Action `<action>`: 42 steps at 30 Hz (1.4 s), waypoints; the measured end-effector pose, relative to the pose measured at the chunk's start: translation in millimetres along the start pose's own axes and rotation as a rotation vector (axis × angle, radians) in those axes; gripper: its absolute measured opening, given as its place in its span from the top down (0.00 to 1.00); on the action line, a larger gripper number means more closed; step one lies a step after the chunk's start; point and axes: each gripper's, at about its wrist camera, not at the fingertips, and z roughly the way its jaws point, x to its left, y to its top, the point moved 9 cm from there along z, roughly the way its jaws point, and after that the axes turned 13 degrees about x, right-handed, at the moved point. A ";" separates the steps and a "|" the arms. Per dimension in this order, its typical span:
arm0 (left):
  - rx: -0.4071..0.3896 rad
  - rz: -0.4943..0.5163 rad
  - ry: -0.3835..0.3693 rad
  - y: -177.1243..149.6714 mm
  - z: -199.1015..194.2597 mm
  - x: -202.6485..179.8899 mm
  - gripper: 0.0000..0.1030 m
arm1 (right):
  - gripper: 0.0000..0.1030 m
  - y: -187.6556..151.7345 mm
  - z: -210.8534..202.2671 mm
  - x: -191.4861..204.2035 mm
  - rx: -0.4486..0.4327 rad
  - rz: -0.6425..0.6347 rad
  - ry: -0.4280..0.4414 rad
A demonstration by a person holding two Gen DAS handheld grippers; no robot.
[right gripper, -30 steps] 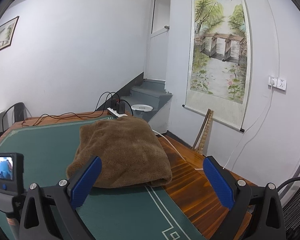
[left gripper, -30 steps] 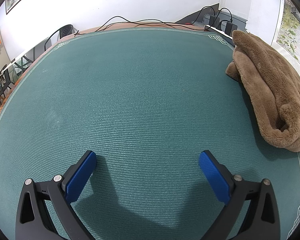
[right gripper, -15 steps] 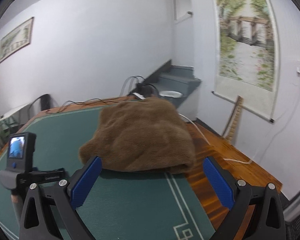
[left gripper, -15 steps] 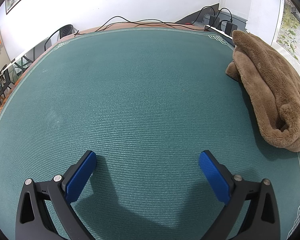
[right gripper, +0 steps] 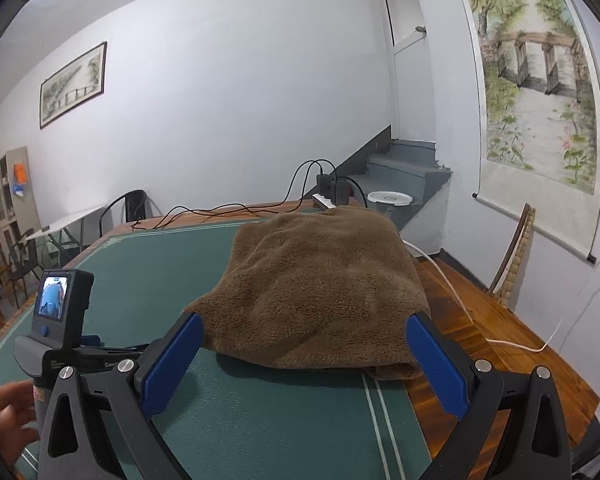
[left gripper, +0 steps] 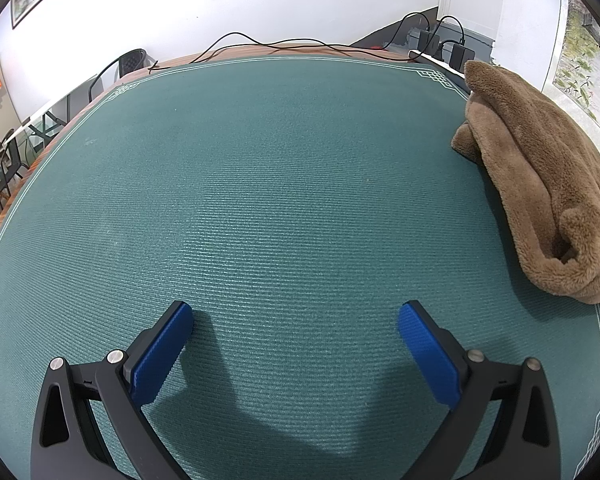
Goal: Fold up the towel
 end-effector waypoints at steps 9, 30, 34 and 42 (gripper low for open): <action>0.002 -0.011 0.005 2.3 1.2 -0.8 0.00 | 0.00 6.9 18.0 -10.3 0.004 -0.001 0.026; -0.263 0.275 -0.018 16.5 -133.1 -142.1 0.00 | 0.00 5.7 4.4 -82.5 -0.019 0.069 -0.079; -0.262 0.298 -0.052 23.6 -140.0 -162.2 0.00 | 0.00 5.1 -1.8 -96.7 -0.027 0.090 -0.089; -0.256 0.329 -0.062 16.6 -145.9 -185.4 0.00 | 0.00 3.4 -16.8 -110.9 -0.058 0.084 -0.129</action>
